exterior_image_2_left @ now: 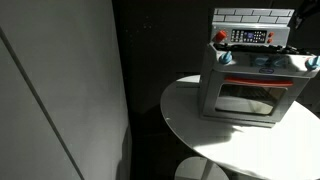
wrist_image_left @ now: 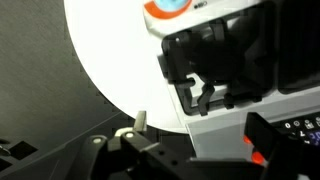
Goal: Push the top right button on the toy stove
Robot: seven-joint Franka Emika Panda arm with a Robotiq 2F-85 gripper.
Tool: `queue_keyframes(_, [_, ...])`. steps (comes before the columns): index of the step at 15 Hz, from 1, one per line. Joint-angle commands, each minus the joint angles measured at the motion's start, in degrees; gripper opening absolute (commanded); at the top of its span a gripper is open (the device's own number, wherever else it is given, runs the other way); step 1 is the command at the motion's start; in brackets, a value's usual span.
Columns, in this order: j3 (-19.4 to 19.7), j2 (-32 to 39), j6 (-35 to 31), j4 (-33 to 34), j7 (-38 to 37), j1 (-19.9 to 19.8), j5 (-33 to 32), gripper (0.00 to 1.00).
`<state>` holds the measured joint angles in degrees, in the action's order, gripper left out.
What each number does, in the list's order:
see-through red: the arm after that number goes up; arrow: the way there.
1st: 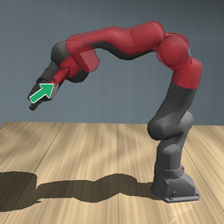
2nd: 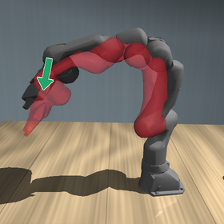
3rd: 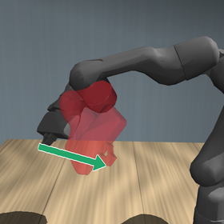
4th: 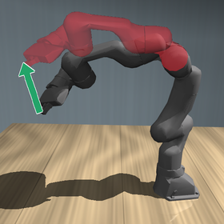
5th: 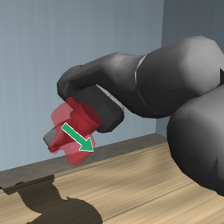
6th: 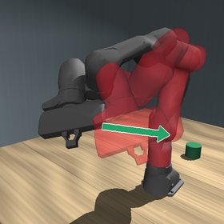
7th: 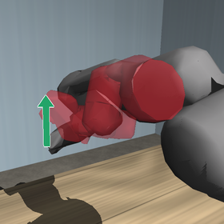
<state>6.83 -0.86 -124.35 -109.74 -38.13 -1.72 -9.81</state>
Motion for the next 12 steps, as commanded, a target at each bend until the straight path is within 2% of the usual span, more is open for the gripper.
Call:
queue_keyframes(1, [-0.9, -7.5, 7.3, -4.9, 6.9, -1.2, 3.3, 1.00])
queue_keyframes(7, [-0.8, -15.0, 22.6, -7.0, 16.1, -2.5, 6.2, 1.00])
queue_keyframes(10, [-0.7, -17.4, 26.1, -8.0, 18.2, -3.4, 6.1, 1.00])
queue_keyframes(11, [-1.5, -15.0, 24.7, -6.4, 16.2, -3.6, 5.3, 1.00])
queue_keyframes(12, [-1.5, -15.7, 25.4, -6.7, 16.6, -3.8, 5.3, 1.00])
